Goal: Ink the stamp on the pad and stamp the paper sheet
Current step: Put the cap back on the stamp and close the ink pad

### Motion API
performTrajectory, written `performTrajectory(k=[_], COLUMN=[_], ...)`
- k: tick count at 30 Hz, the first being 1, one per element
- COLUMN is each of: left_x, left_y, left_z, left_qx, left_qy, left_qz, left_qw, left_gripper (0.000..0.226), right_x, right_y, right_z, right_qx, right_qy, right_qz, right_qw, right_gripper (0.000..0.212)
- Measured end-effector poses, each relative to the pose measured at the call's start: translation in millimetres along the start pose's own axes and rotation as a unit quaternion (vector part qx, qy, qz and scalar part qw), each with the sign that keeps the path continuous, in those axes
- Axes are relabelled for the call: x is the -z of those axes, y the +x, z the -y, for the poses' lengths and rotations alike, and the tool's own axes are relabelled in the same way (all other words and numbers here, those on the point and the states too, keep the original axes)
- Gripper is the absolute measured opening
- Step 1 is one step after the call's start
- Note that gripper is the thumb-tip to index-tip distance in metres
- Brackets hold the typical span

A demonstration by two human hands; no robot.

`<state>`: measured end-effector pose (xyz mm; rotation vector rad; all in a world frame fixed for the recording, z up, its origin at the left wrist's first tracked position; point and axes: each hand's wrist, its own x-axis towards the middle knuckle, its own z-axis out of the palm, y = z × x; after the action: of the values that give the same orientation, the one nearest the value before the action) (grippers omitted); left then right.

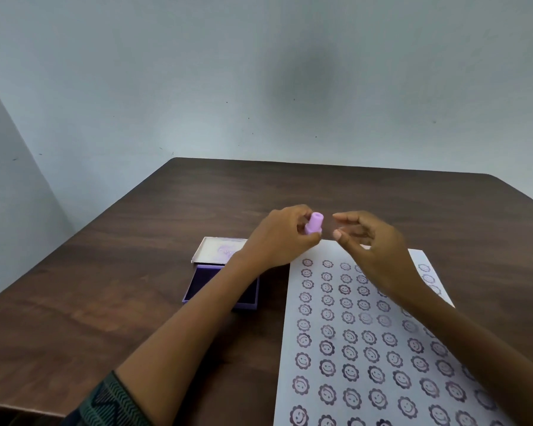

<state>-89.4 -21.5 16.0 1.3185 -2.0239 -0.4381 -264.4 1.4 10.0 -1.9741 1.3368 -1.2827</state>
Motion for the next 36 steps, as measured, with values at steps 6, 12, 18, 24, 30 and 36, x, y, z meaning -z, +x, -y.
performTrajectory(k=[6, 12, 18, 24, 30, 36], left_x=[18.8, 32.8, 36.5, 37.1, 34.2, 32.7], left_y=[1.4, -0.9, -3.8, -6.2, -6.4, -4.0], left_z=[11.7, 16.2, 19.9, 16.9, 12.4, 12.2], left_qx=[0.05, 0.067, 0.082, 0.09, 0.08, 0.075], left_qy=[0.004, -0.008, 0.011, 0.043, 0.06, 0.062], left_qz=[0.032, 0.055, 0.098, 0.129, 0.145, 0.161], left_qw=[0.998, 0.996, 0.992, 0.987, 0.984, 0.982], left_gripper=[0.026, 0.027, 0.028, 0.026, 0.029, 0.035], right_x=[-18.9, -21.7, -11.9, 5.4, 12.1, 13.3], right_y=[-10.3, -9.3, -0.8, 9.6, 14.8, 16.1], right_z=[-9.2, -14.0, -23.9, -33.8, -38.6, -41.7], right_qx=[-0.017, 0.016, 0.01, 0.01, 0.006, 0.01], right_qy=[-0.242, -0.345, -0.368, -0.349, -0.352, -0.35], right_qz=[0.179, 0.226, 0.242, 0.276, 0.278, 0.271], right_qw=[0.953, 0.911, 0.898, 0.896, 0.894, 0.897], right_gripper=[0.06, 0.087, 0.11, 0.108, 0.082, 0.108])
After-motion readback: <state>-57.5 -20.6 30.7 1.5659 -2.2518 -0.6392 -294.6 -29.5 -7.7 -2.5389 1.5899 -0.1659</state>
